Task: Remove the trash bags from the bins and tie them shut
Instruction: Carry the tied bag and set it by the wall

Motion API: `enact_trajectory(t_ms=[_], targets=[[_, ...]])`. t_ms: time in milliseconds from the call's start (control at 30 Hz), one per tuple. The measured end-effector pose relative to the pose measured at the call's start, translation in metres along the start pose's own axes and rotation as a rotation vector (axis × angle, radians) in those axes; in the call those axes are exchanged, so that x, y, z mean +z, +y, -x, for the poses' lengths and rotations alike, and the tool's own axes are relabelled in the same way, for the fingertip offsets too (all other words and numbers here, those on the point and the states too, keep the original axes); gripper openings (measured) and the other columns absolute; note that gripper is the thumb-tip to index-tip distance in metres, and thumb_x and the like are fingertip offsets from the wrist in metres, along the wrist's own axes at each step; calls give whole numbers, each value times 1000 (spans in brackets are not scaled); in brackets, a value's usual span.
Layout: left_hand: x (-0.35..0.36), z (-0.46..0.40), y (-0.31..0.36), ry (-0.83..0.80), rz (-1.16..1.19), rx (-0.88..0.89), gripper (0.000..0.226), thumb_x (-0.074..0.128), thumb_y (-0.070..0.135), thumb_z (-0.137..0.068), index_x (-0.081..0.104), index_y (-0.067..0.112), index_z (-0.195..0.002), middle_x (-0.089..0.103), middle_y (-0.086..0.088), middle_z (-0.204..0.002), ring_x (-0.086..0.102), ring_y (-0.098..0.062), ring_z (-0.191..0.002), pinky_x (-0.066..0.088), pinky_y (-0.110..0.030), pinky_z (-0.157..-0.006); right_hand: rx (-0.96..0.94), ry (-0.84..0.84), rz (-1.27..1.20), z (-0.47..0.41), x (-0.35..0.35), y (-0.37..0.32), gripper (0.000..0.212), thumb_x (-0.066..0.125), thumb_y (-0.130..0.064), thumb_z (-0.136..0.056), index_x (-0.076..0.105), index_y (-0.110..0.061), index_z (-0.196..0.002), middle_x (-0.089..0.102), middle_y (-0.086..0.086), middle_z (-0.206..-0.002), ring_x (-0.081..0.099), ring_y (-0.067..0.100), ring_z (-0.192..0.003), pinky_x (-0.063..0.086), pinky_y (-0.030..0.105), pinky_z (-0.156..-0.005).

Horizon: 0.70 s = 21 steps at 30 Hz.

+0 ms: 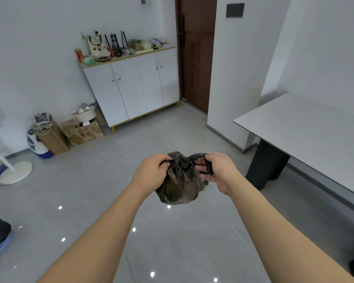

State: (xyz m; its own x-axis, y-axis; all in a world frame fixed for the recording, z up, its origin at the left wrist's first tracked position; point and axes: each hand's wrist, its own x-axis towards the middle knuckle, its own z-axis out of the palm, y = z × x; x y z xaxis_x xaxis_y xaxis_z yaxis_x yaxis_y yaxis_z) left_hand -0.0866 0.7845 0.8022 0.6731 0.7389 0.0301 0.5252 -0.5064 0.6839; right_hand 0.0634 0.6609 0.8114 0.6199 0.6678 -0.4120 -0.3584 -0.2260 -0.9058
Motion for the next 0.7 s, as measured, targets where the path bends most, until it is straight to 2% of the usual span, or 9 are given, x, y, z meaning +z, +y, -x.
enact_trajectory(t_ms=[133,267,400,533,700], targets=[[-49,-103,-44,22,14,-26,26,48,22,-99,69,22,-113,68,6,-111,60,-15,-104,46,-29,-87,16,-40,16,-92,66,-36,19,40,-14,-100,56,-12,-89,69,7,-94,66,20,-75,51,38,-76],[-69,-224,-98,35,21,-8,26,47,22,-99,69,22,-113,69,6,-110,59,-15,-103,48,-33,-92,14,-24,2,-210,127,-63,19,40,-13,-100,55,-12,-89,69,8,-93,65,21,-75,50,38,-80],[-72,-362,-141,-36,56,13,26,48,19,-98,70,21,-111,69,4,-109,60,-16,-100,45,-27,-85,28,60,-17,-330,171,-96,19,39,-11,-100,55,-12,-90,69,8,-91,65,25,-82,53,38,-81],[-64,-512,-146,-159,66,37,28,45,16,-99,69,20,-113,68,2,-112,58,-13,-96,41,-24,-82,32,176,-25,-436,178,-143,19,40,-9,-100,57,-9,-94,68,6,-88,63,22,-80,53,31,-72],[-17,-689,-133,-285,59,87,29,44,16,-99,69,22,-112,67,3,-114,61,-17,-102,47,-30,-87,28,318,-88,-580,149,-191,18,42,-9,-100,59,-9,-95,69,4,-87,63,21,-82,52,32,-77]])
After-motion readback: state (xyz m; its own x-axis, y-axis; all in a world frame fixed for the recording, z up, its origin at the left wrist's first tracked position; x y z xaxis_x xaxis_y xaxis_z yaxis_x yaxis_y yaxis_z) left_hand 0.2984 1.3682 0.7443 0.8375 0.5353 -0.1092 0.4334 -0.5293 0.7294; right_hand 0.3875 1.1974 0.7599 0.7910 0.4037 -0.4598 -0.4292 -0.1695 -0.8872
